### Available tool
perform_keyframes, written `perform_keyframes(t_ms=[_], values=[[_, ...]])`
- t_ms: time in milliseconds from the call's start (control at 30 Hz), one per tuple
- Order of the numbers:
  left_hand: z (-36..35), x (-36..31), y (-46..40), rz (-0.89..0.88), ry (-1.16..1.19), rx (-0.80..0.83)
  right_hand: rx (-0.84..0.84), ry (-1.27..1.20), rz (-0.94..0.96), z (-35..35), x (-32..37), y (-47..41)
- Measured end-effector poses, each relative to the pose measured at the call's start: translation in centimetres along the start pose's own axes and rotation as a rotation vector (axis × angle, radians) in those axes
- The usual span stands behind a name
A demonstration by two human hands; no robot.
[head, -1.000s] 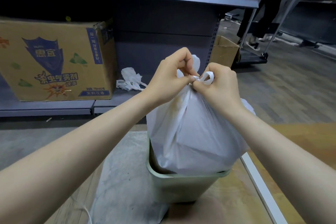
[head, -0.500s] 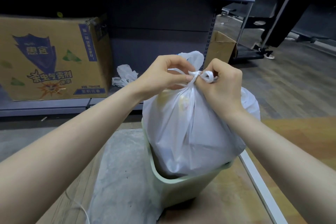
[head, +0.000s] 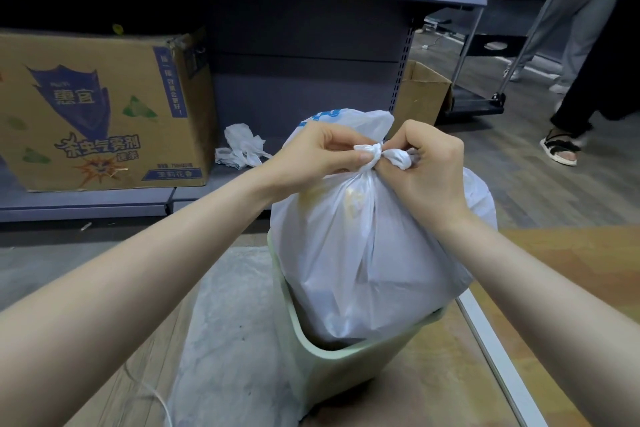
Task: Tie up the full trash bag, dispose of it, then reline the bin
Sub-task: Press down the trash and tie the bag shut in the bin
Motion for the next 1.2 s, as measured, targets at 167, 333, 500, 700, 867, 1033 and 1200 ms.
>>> perform_keyframes(t_ms=[167,333,500,700,867,1033,1200], values=[[0.6,0.8,0.1,0.075,0.063,-0.024,0.023,-0.004,0.01,-0.4,0.2,0.1],[1.5,0.8,0.2,0.039,0.017,-0.169,0.072,-0.109,-0.079,-0.3,-0.8,-0.1],[2.6,-0.4,0.8,-0.099,-0.202,-0.296,0.127,-0.031,-0.027,0.2,-0.3,0.4],[2.3,-1.9,1.6,-0.345,-0.68,-0.307,0.135,0.333,0.179,1.2,0.6,0.9],[2.5,-0.9,1.8,-0.39,-0.854,-0.166,0.205,0.543,0.336,1.5,0.8,1.5],[2.4,0.1,1.9,-0.365,-0.822,-0.086,0.276,0.58,0.441,1.6,0.5,2.2],[2.6,1.0,1.9,-0.309,-0.779,-0.073,0.311,0.569,0.463,2.0,0.5,2.6]])
Point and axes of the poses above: each hand's wrist, its own y-axis away from the middle knuckle, its own z-axis out of the back of the hand, x = y × z, the point moved 9 cm from there along -y, towards the middle knuckle, and after that the axes turned 12 degrees about -y, right-handed, at the moved point
